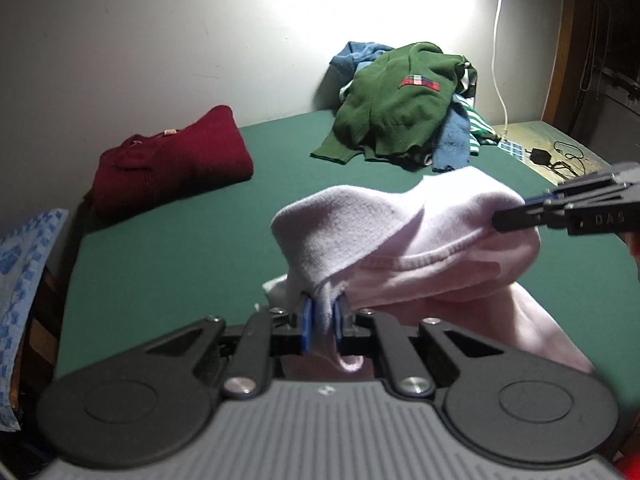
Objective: Fold clothes
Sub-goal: 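Lower the folded bundle onto the sheet with both grippers holding it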
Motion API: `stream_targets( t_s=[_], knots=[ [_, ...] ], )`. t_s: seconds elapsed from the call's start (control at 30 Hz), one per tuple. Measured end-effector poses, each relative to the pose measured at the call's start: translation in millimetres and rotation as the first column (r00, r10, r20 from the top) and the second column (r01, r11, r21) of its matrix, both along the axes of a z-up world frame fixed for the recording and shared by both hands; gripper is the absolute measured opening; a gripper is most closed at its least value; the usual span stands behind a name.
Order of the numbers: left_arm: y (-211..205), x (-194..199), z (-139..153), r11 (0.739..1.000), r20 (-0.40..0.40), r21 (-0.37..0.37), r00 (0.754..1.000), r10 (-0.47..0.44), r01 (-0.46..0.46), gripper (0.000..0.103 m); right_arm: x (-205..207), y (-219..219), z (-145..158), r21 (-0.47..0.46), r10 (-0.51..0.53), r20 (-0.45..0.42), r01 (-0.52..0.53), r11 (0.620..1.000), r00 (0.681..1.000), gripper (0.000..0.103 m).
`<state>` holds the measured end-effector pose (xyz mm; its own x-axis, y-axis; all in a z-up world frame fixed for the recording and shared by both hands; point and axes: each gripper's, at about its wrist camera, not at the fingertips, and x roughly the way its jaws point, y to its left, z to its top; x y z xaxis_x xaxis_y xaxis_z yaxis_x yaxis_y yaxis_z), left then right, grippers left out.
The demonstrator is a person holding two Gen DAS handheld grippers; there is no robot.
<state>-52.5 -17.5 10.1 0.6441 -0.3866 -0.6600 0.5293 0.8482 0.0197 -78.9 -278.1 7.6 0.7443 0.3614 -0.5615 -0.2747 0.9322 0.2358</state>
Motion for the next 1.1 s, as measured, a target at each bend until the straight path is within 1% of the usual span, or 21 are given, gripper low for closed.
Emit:
stream_targets(
  t_s=[0.13, 0.27, 0.43, 0.57, 0.6, 0.7, 0.73, 0.77, 0.8, 0.83, 0.87, 0.93, 0.97, 1.0, 1.07, 1.1],
  knots=[
    [13, -30, 4, 0.999, -0.015, 0.008, 0.999, -0.032, 0.033, 0.0, -18, 3, 10, -0.026, 0.08, 0.032, -0.079, 0.997, 0.996, 0.013],
    [15, -55, 0, 0.997, -0.032, 0.041, 0.998, -0.059, 0.061, 0.0, -35, 10, 10, -0.078, 0.156, 0.024, -0.154, 0.985, 0.987, 0.013],
    [9, -72, -13, 0.993, -0.065, 0.059, 0.993, -0.101, 0.105, 0.0, -52, 19, -4, -0.153, 0.184, -0.027, -0.186, 0.971, 0.983, 0.013],
    [0, -86, -29, 0.98, -0.073, 0.126, 0.987, -0.144, 0.152, 0.0, -69, 29, -16, -0.26, 0.222, -0.036, -0.223, 0.94, 0.974, 0.013],
    [-1, -88, -31, 0.978, -0.072, 0.139, 0.986, -0.149, 0.157, 0.0, -72, 30, -17, -0.267, 0.227, -0.04, -0.229, 0.936, 0.973, 0.013],
    [-3, -87, -34, 0.976, -0.062, 0.159, 0.988, -0.141, 0.149, 0.001, -76, 31, -20, -0.249, 0.235, -0.059, -0.243, 0.938, 0.97, 0.013],
    [-3, -86, -35, 0.976, -0.056, 0.162, 0.989, -0.137, 0.144, 0.004, -77, 31, -21, -0.239, 0.239, -0.072, -0.249, 0.939, 0.968, 0.016],
    [-4, -84, -36, 0.976, -0.047, 0.168, 0.99, -0.132, 0.138, 0.007, -78, 32, -22, -0.229, 0.244, -0.088, -0.258, 0.939, 0.966, 0.017],
    [-5, -83, -37, 0.976, -0.037, 0.175, 0.991, -0.127, 0.132, 0.011, -79, 34, -23, -0.224, 0.242, -0.089, -0.256, 0.94, 0.966, 0.022],
    [-7, -83, -39, 0.975, -0.025, 0.184, 0.992, -0.122, 0.125, 0.013, -79, 35, -22, -0.222, 0.227, -0.074, -0.238, 0.946, 0.971, 0.03],
    [-8, -82, -41, 0.974, -0.014, 0.191, 0.993, -0.118, 0.119, 0.015, -79, 35, -21, -0.218, 0.201, -0.052, -0.208, 0.954, 0.978, 0.034],
    [-11, -82, -46, 0.973, 0.014, 0.207, 0.994, -0.105, 0.1, 0.028, -75, 36, -19, -0.195, 0.143, -0.014, -0.143, 0.97, 0.99, 0.048],
    [-13, -81, -47, 0.972, 0.034, 0.217, 0.995, -0.098, 0.088, 0.032, -72, 36, -18, -0.179, 0.122, -0.003, -0.12, 0.976, 0.993, 0.049],
    [-14, -80, -49, 0.971, 0.054, 0.228, 0.994, -0.091, 0.077, 0.038, -68, 36, -19, -0.165, 0.102, 0.006, -0.1, 0.981, 0.995, 0.05],
    [-18, -78, -53, 0.964, 0.091, 0.259, 0.992, -0.084, 0.058, 0.039, -60, 38, -23, -0.151, 0.079, 0.01, -0.076, 0.986, 0.997, 0.05],
    [-20, -75, -54, 0.963, 0.09, 0.264, 0.992, -0.087, 0.06, 0.035, -56, 39, -25, -0.144, 0.07, 0.008, -0.068, 0.987, 0.998, 0.05]
  ],
)
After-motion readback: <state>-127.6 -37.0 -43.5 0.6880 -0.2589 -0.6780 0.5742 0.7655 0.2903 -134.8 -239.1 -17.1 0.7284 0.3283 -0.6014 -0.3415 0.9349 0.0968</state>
